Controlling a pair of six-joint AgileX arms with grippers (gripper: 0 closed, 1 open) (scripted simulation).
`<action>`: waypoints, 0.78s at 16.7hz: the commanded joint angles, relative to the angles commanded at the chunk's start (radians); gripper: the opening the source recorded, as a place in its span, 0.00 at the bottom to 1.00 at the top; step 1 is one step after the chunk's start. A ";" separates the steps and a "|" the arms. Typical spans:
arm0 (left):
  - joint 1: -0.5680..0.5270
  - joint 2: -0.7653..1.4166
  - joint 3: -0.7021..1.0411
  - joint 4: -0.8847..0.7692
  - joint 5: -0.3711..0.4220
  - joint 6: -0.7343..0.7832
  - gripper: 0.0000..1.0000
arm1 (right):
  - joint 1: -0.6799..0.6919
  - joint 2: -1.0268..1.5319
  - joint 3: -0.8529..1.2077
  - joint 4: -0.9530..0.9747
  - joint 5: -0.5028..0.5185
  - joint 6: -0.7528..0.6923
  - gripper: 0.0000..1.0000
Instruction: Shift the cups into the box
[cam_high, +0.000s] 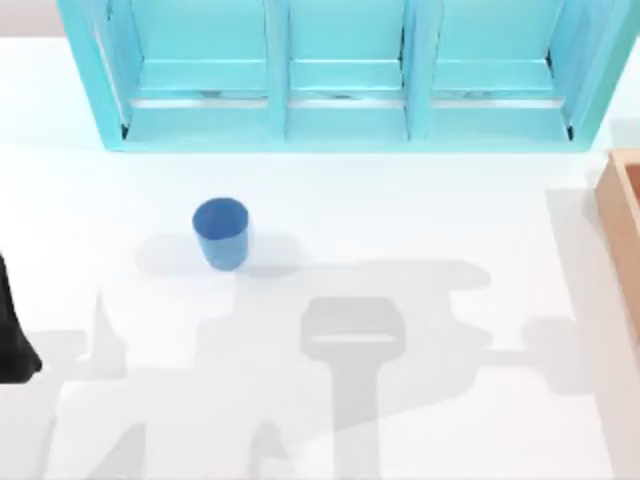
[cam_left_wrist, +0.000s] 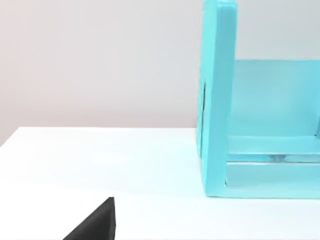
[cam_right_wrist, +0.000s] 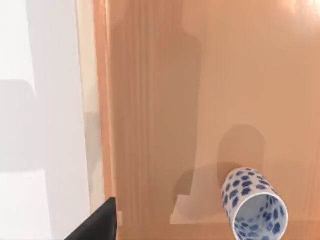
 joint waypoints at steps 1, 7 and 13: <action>0.000 0.000 0.000 0.000 0.000 0.000 1.00 | 0.079 0.081 0.091 -0.005 0.023 0.077 1.00; 0.000 0.000 0.000 0.000 0.000 0.000 1.00 | 0.605 0.572 0.673 -0.006 0.167 0.585 1.00; 0.000 0.000 0.000 0.000 0.000 0.000 1.00 | 0.972 0.893 1.027 0.017 0.277 0.947 1.00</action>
